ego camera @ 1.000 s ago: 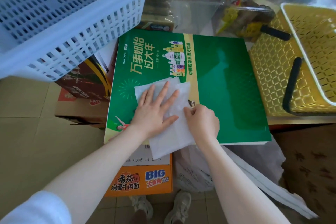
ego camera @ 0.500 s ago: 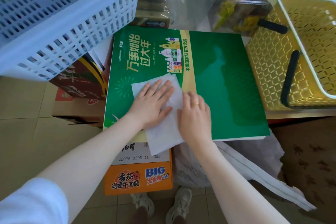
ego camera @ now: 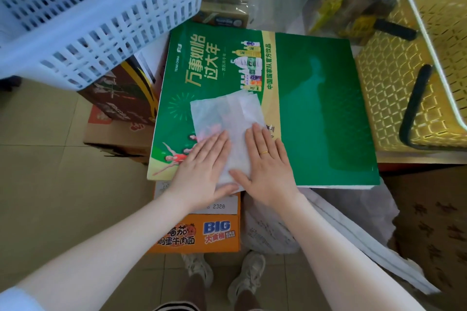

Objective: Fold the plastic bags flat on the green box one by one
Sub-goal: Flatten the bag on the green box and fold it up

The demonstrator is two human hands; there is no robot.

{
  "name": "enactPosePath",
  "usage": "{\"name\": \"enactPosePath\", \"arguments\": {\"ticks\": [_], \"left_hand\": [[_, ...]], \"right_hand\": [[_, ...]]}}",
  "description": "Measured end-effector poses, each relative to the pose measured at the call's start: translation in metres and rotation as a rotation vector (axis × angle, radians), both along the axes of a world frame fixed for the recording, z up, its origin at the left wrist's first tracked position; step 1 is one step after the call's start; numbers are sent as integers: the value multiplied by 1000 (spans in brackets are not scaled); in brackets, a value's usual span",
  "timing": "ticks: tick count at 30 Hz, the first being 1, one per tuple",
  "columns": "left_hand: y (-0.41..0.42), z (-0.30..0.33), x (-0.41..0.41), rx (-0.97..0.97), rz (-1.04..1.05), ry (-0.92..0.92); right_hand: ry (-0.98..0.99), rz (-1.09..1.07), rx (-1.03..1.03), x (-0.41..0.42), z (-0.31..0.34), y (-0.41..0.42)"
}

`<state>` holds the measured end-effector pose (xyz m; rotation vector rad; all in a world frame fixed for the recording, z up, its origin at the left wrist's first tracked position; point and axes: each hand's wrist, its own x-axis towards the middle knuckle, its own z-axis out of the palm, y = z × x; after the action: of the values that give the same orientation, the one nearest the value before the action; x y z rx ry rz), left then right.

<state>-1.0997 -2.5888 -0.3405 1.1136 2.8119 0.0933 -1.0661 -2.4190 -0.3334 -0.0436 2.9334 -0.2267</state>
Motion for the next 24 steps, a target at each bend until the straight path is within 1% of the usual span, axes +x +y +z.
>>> {"name": "enactPosePath", "arguments": {"ticks": [3,5,7,9,10,13,19,21,24], "left_hand": [[-9,1,2,-54,30,-18],[-10,4,2,-65,25,-28],[-11,3,3,-65,8,-31],[-12,0,3,-57,1,-4],[-13,-1,3,-51,5,2],[-13,-2,2,-13,-2,20],[-14,-6,2,67,-13,82],[-19,-7,2,115,-75,107],[-25,-10,-1,218,-201,121]], "right_hand": [[-75,-6,55,-4,4,5],[-92,-55,74,-8,10,9],[-28,-36,81,-10,14,9],[67,71,51,-13,18,4],[76,110,23,-18,17,3],[-16,100,-40,-45,13,2],[-49,80,-20,-92,2,3],[-37,83,-106,-94,7,7],[92,144,-351,-76,20,24]]}}
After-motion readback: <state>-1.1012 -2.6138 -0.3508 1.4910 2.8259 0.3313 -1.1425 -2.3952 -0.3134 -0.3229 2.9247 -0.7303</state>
